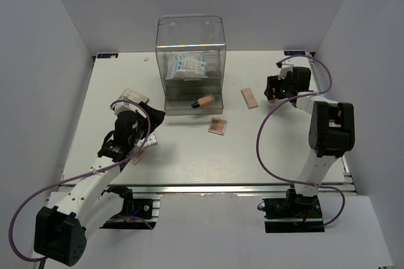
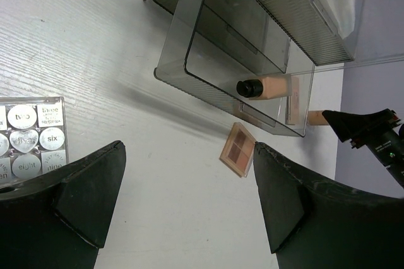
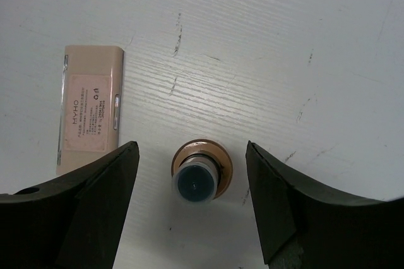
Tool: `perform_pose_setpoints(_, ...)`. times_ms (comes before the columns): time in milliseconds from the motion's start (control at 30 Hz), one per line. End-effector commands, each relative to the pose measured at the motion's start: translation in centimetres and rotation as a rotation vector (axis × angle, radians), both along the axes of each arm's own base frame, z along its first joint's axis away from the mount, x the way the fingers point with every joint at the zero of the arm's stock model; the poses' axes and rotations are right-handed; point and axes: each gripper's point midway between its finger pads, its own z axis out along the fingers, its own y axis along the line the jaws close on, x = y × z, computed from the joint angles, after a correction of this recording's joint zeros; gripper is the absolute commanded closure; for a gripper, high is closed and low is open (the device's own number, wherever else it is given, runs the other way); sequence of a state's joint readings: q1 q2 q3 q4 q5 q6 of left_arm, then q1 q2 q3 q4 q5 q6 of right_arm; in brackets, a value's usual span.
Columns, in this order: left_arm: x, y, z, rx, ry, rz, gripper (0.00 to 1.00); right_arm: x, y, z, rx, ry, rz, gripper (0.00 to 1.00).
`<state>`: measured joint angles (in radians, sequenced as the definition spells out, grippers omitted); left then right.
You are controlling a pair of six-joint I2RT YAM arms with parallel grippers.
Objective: Organize the makeup
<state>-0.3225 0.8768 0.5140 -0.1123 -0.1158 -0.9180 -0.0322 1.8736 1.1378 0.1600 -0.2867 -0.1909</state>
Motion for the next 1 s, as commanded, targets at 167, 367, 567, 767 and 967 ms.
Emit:
perform_pose_setpoints(167, 1.1, -0.2, 1.5, -0.012, -0.030, 0.007, 0.08, 1.4, -0.5, 1.0, -0.003, -0.049, -0.022, 0.28)
perform_pose_setpoints(367, 1.5, -0.3, 1.6, -0.003, -0.028, 0.000, 0.08, 1.2, -1.1, 0.1, -0.063, -0.015, -0.008, 0.30)
perform_pose_setpoints(567, 1.5, -0.4, 1.3, -0.006, -0.021, 0.000, 0.08, 0.7, -1.1, -0.4, -0.070, 0.011, 0.005, 0.34)
perform_pose_setpoints(767, 1.4, -0.2, 1.2, -0.005, -0.020, 0.005, 0.08, 0.5, -0.8, -0.5, -0.065, 0.021, 0.021, 0.41)
perform_pose_setpoints(967, 1.4, -0.2, 1.5, -0.007, -0.028, 0.007, 0.08, -0.2, -0.2, -0.5, -0.042, 0.033, 0.067, 0.60)
